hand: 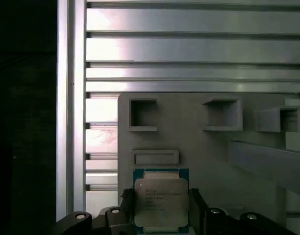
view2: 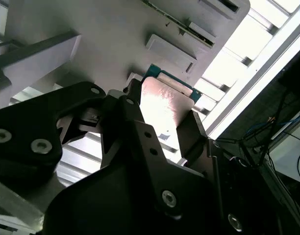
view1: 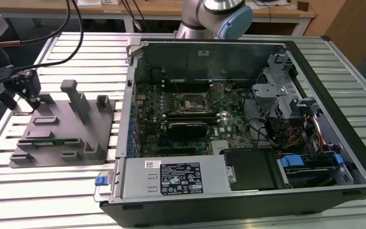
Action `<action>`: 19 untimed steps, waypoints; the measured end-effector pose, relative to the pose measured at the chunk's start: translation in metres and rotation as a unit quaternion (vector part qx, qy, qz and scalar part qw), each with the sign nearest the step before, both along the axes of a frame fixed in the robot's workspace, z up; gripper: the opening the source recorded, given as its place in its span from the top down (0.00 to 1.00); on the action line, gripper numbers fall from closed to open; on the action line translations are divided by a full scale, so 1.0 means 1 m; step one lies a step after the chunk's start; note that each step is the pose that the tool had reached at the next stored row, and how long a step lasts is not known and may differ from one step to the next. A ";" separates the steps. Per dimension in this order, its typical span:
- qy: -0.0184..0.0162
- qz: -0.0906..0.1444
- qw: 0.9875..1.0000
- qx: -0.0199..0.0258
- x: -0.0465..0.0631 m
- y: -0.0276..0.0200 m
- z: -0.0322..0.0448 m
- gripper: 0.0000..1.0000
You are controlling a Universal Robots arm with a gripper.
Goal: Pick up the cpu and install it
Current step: 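Pick up the cpu and move it towards the insertion slot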
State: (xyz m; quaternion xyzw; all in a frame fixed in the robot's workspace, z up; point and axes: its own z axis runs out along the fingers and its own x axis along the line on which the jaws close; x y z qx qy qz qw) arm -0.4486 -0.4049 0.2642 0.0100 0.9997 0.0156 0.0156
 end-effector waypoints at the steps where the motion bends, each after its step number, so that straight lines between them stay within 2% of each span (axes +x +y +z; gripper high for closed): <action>1: 0.000 0.000 1.000 0.000 0.000 0.0000 0.0008 0.47; 19: 0.000 0.000 1.000 0.000 0.000 0.0000 0.0157 0.47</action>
